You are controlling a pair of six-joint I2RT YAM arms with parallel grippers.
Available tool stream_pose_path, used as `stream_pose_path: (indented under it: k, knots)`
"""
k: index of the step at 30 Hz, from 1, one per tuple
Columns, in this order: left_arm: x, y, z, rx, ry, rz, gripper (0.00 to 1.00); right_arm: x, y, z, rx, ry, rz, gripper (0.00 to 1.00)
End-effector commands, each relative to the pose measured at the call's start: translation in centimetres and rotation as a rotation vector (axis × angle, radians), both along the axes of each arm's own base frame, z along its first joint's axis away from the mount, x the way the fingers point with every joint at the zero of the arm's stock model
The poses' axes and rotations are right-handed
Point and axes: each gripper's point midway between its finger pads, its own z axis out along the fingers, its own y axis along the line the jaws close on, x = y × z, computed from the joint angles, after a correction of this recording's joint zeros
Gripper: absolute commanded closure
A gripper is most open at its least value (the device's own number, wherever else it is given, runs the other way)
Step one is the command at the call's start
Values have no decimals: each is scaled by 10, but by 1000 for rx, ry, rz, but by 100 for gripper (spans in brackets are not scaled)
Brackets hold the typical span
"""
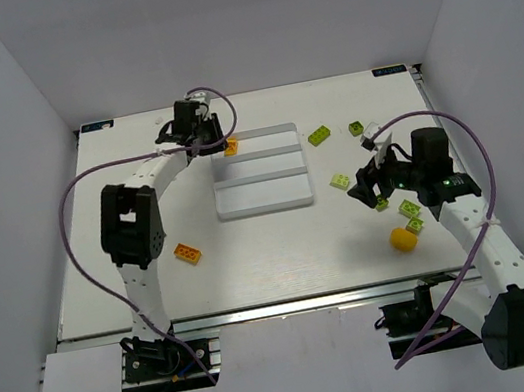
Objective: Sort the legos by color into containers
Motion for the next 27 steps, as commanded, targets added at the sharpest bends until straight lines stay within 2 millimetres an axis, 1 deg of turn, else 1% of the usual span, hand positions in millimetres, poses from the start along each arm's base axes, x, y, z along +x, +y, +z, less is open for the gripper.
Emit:
stream_pose_path:
  k: [1, 2, 3, 4, 5, 6, 7, 8, 9, 10, 11, 12, 13, 14, 15, 16, 17, 18, 19, 20, 21, 22, 24, 27]
  knots:
    - [-27, 13, 139, -137, -201, 43, 61, 4, 3, 4, -28, -50, 49, 24]
    - [-45, 18, 125, -144, -166, 54, 72, 6, 1, -1, -44, -45, 49, 24]
    - [-65, 23, 162, -177, -225, 61, 79, 7, 1, -3, -56, -43, 53, 24]
    - [-78, 30, 166, -185, -225, 90, 83, 11, -4, -6, -79, -38, 27, 25]
    - [-92, 36, 165, -182, -206, 105, 84, 16, -8, -10, -98, -29, 5, 29]
    - [-112, 42, 145, -176, -154, 116, 83, 19, -12, -12, -116, -22, -16, 32]
    - [-132, 46, 163, -203, -183, 114, 77, 25, -23, -13, -162, -14, -79, 46]
    - [-146, 51, 158, -192, -165, 122, 51, 29, -31, -16, -184, 2, -124, 54]
    - [-163, 57, 139, -176, -124, 124, 40, 30, -38, -19, -205, 19, -162, 60]
    - [-180, 63, 150, -173, -155, 119, 33, 28, -53, -26, -252, 53, -225, 63]
    - [-189, 69, 148, -162, -160, 126, 24, 25, -59, -30, -277, 79, -254, 62]
    - [-196, 74, 148, -149, -171, 128, 23, 20, -64, -33, -300, 101, -269, 60]
    - [-211, 81, 150, -131, -206, 119, 21, 13, -68, -38, -342, 108, -241, 46]
    - [-215, 84, 155, -120, -245, 132, 19, -6, -68, -46, -376, 160, -190, 40]
    - [-219, 86, 161, -123, -287, 129, 16, -16, -67, -48, -402, 171, -135, 31]
    - [-227, 87, 154, -112, -304, 103, 15, -24, -65, -48, -443, 146, -33, 13]
    - [-233, 88, 172, -143, -377, 97, 14, -40, -67, -52, -472, 176, 16, 11]
    - [-237, 90, 175, -147, -397, 99, 12, -46, -70, -54, -502, 173, 48, 11]
    - [-240, 92, 165, -138, -395, 98, 12, -48, -75, -55, -563, 147, 98, 11]
    - [-244, 95, 168, -138, -417, 106, 11, -52, -78, -57, -590, 146, 124, 11]
    - [-246, 96, 163, -135, -416, 104, 11, -62, -83, -64, -618, 191, 145, 11]
    - [-248, 97, 155, -118, -395, 96, 11, -67, -85, -68, -633, 215, 166, 11]
    - [-250, 97, 157, -103, -389, 87, 11, -78, -86, -82, -649, 288, 199, 11]
    - [-252, 99, 160, -101, -408, 86, 11, -82, -92, -99, -671, 335, 196, 14]
